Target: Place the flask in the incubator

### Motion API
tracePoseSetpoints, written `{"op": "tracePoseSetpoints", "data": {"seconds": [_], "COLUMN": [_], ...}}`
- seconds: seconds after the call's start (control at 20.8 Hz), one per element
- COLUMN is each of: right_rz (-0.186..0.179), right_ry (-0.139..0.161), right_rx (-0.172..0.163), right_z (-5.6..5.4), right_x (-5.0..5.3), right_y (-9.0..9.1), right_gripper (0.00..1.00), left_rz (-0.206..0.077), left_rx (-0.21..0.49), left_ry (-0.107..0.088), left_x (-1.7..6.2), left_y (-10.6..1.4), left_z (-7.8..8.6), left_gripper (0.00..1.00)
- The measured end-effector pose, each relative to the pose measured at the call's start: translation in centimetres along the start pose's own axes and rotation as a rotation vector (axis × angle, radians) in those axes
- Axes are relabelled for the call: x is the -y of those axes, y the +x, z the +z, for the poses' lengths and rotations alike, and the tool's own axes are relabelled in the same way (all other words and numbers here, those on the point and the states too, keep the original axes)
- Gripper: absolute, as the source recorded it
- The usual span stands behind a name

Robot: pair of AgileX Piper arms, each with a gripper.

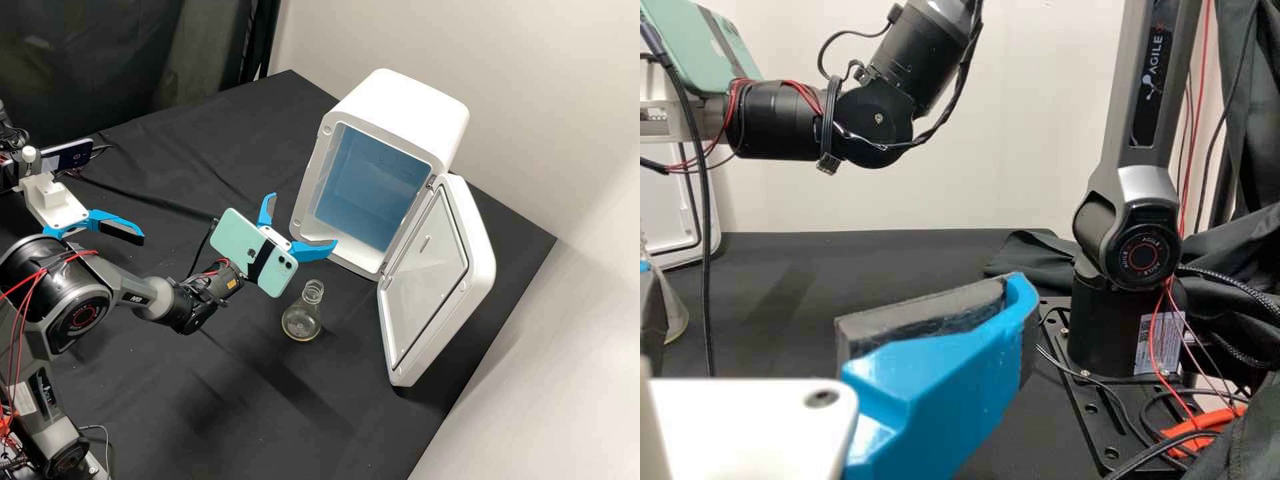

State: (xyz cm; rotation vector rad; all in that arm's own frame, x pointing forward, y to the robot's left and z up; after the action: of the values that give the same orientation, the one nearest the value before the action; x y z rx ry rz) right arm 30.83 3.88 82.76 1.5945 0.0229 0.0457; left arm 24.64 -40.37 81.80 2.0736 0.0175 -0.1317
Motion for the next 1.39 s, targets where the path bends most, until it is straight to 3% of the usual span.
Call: {"op": "tracePoseSetpoints", "data": {"seconds": [0.53, 0.82, 0.96, 1.2, 1.39], "right_rz": [0.008, 0.082, 0.092, 0.071, 0.082], "right_ry": [0.005, 0.031, 0.043, 0.021, 0.021], "right_rx": [0.005, 0.01, 0.006, 0.014, 0.014], "right_z": [0.2, 0.9, 1.2, 2.2, 2.8], "right_x": [-0.3, -1.8, -1.7, -1.4, -1.2], "right_y": [-0.2, -1.8, -2.4, -3.3, -3.5], "right_gripper": [1.0, 1.0, 1.0, 1.0, 1.0], "left_rz": [-0.001, 0.021, 0.023, 0.023, 0.023], "left_rx": [-0.011, -0.02, -0.025, -0.025, -0.025], "left_ry": [-0.002, 0.007, 0.007, 0.007, 0.007], "left_x": [0.03, -0.55, -0.58, -0.58, -0.58], "left_y": [0.0, -0.3, -0.3, -0.3, -0.3], "left_z": [-0.3, -0.5, -0.6, -0.6, -0.6], "left_gripper": [1.0, 1.0, 1.0, 1.0, 1.0]}}
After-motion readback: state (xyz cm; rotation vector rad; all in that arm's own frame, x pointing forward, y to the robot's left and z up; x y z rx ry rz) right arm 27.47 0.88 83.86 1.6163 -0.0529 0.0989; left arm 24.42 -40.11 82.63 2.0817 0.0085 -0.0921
